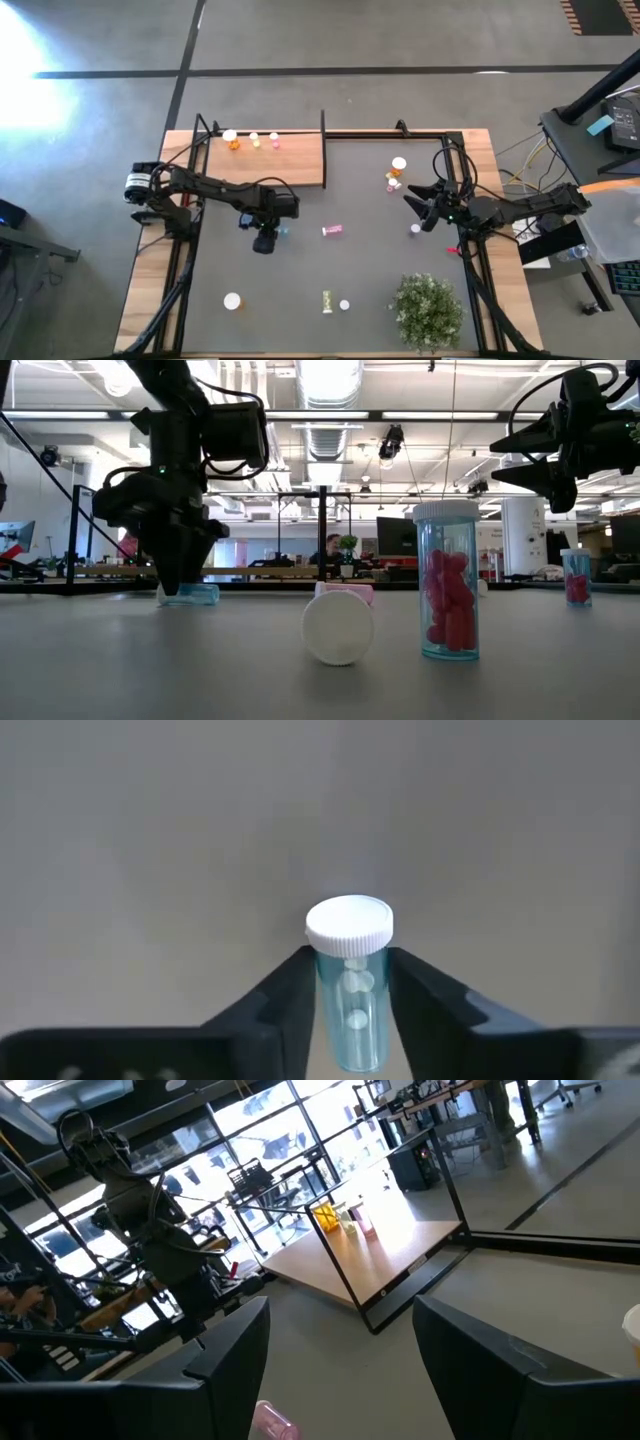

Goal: Pick and place medicine bottles onto shelf by color
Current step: Put the top left blue pill bottle on the shelf

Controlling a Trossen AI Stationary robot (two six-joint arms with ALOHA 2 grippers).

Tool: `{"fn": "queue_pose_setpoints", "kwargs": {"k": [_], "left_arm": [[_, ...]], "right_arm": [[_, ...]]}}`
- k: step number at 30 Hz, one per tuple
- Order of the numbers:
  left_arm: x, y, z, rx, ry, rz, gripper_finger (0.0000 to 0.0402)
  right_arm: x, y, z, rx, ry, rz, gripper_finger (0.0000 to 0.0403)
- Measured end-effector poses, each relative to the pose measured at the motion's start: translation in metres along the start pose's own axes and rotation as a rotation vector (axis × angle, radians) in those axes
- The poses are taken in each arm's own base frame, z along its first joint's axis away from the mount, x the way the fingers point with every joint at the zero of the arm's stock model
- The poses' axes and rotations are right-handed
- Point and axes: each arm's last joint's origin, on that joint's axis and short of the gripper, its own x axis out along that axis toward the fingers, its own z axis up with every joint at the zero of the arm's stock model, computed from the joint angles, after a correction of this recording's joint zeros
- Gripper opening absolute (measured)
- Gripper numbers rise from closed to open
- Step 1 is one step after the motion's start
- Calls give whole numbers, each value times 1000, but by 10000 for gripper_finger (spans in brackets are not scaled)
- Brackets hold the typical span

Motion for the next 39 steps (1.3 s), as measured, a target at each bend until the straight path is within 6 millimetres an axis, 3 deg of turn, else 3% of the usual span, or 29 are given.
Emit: {"fn": "queue_pose_setpoints", "kwargs": {"k": [4,9,24,29,39], "left_arm": [[0,0,0,47,0,0,75],[0,0,0,157,1,1,74],[-19,-10,-16,794,-79,-273,77],[-29,-13,-25,923,-108,-355,77],[-48,-20,-33,1259,-365,-579,77]], "right_arm": [[0,0,0,0,0,0,237],[0,0,0,0,0,0,237],[0,0,0,0,0,0,237],[0,0,0,0,0,0,237],[0,0,0,0,0,0,237]]}}
